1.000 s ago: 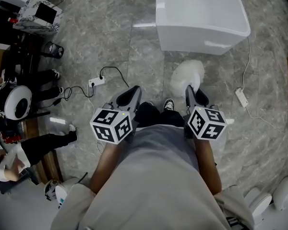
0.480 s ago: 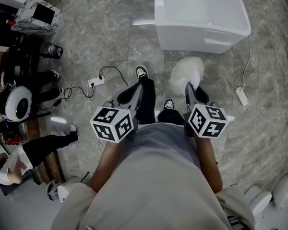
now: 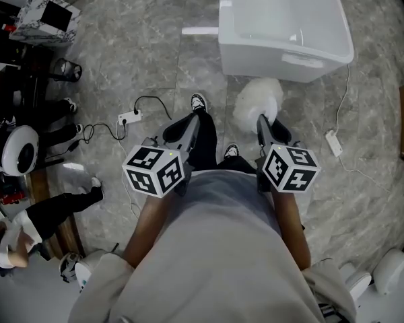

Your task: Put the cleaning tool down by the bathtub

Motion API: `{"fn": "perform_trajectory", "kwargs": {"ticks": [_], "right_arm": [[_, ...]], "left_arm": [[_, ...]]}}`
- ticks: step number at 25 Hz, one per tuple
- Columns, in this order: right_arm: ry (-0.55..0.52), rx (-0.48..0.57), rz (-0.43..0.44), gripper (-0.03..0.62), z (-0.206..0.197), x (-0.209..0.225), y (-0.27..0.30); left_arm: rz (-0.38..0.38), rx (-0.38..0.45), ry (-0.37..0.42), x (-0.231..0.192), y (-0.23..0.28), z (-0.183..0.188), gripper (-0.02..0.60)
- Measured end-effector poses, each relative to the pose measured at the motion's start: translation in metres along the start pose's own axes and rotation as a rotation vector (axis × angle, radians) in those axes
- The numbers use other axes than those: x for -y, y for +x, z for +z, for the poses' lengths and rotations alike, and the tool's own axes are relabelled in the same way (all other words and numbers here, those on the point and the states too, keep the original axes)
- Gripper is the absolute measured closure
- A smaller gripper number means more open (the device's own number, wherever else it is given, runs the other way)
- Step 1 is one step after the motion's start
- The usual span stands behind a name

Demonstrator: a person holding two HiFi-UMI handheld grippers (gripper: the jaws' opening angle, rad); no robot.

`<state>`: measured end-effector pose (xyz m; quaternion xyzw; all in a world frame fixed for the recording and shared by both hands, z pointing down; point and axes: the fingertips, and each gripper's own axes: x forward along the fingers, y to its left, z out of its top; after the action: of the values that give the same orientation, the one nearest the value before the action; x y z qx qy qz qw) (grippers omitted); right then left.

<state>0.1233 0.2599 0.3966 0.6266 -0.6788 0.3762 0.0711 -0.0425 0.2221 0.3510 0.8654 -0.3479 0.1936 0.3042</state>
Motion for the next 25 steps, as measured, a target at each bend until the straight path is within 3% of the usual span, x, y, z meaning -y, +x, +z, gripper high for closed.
{"fn": "perform_trajectory", "kwargs": {"ticks": [10,25], "right_arm": [[-0.028,-0.06,-0.008,0.519,0.035,-0.005,0.055],[0.017,-0.088,-0.064,0.519,0.092,-0.021,0.137]], "left_arm": [[-0.061,0.022,-0.074,-0.03,0.04,0.051,0.573],[-0.129,-0.034,-0.019,-0.097,0.09,0.134,0.574]]}}
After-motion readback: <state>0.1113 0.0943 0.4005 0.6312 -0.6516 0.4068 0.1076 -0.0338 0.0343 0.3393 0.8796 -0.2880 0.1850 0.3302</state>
